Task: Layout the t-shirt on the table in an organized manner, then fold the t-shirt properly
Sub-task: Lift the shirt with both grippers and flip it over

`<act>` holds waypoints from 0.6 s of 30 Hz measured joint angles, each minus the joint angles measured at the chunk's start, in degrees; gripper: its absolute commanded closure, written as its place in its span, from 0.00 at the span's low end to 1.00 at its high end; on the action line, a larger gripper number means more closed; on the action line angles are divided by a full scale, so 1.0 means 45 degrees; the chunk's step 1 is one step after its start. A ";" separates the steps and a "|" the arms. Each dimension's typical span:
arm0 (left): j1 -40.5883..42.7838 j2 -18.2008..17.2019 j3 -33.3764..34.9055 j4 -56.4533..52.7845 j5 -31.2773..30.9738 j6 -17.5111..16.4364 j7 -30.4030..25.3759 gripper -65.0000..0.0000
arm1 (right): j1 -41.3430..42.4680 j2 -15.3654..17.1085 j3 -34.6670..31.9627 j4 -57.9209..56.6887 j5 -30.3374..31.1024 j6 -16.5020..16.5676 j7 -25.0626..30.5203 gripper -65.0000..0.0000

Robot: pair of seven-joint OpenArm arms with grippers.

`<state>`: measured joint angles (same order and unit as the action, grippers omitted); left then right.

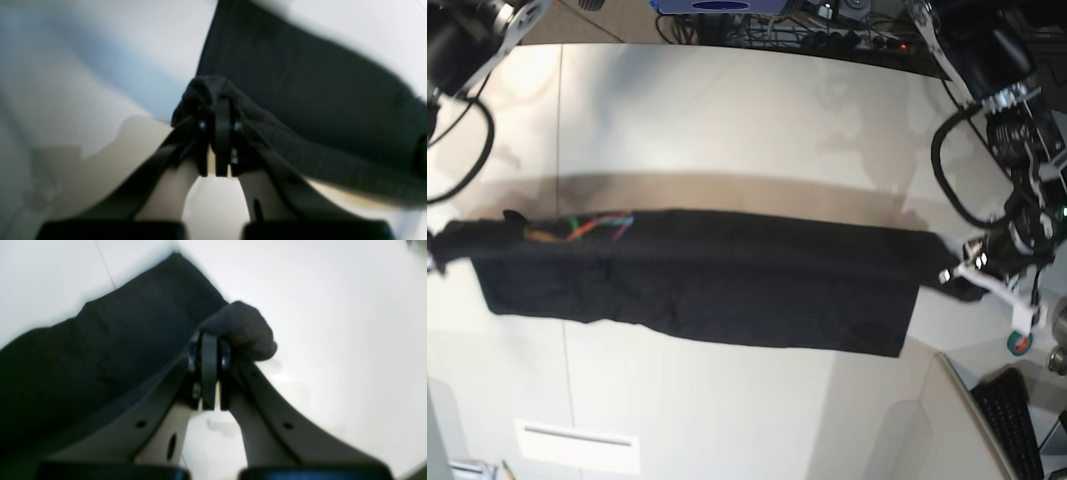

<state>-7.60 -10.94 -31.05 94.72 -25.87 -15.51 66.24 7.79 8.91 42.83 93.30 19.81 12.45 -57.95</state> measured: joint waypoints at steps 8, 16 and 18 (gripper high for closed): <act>-0.4182 -0.0228 0.1977 -0.3818 0.0131 0.0019 0.0005 1.00 | 0.4231 0.1511 -0.1865 -0.5571 -0.0136 -0.0039 0.2006 1.00; -0.8738 -0.0185 0.3929 -0.8981 0.2059 0.0019 -0.3147 1.00 | 0.7825 0.2545 -0.3716 -0.9190 -0.0092 -0.0029 0.4736 1.00; -0.9777 -0.0151 0.4299 -1.0282 0.2069 0.0024 -0.3555 1.00 | 0.8592 0.2793 -0.4022 -0.9428 -0.0228 -0.0126 0.4862 1.00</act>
<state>-51.59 -11.62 -11.70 48.45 -16.56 -15.40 50.24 46.46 21.47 24.73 50.87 18.79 11.88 -36.07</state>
